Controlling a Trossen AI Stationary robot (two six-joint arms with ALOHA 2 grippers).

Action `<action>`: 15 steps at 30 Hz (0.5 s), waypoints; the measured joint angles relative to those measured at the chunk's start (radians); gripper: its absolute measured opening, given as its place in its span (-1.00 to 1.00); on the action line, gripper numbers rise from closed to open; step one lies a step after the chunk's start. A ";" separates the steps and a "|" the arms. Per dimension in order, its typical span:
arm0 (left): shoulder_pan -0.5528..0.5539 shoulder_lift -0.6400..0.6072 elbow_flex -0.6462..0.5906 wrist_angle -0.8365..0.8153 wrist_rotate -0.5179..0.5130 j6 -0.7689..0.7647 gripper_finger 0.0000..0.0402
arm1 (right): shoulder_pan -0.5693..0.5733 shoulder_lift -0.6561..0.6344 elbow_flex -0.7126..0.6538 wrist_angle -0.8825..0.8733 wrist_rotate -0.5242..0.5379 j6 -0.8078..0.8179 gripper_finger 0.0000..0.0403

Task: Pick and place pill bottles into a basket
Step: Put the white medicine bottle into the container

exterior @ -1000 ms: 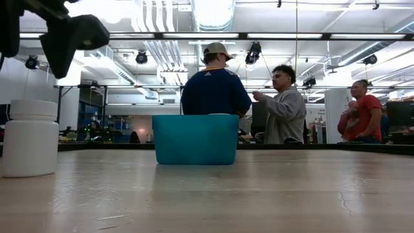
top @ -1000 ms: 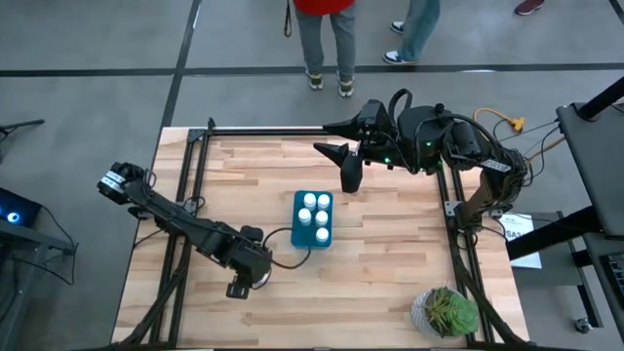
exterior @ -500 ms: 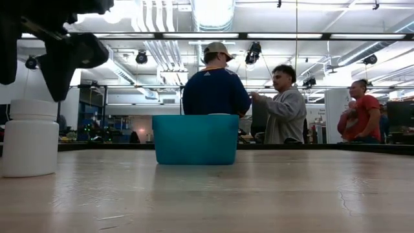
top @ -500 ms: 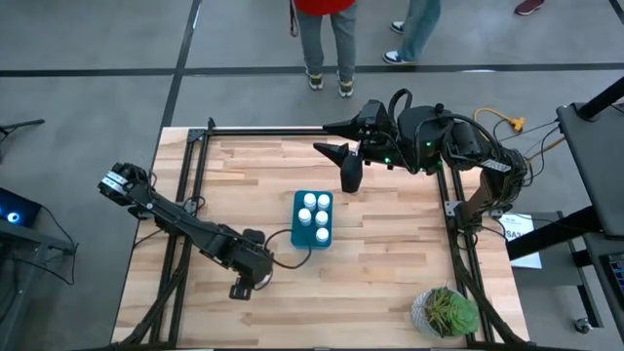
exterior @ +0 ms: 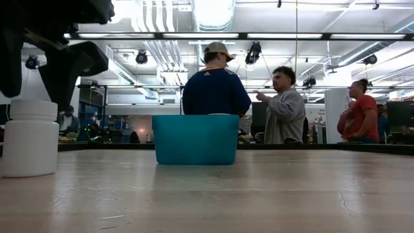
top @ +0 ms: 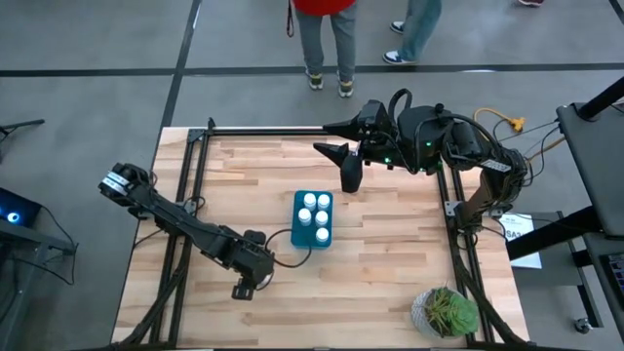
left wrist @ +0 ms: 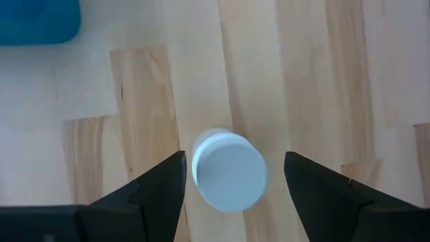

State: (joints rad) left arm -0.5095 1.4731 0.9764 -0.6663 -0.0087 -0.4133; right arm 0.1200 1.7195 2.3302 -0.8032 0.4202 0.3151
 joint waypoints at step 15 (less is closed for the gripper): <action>0.000 0.080 -0.023 0.096 0.018 -0.026 0.16 | 0.002 0.000 0.000 -0.001 0.000 0.010 0.11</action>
State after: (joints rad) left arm -0.5095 1.5527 0.9538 -0.5706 0.0094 -0.4398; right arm 0.1219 1.7195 2.3302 -0.8044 0.4198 0.3248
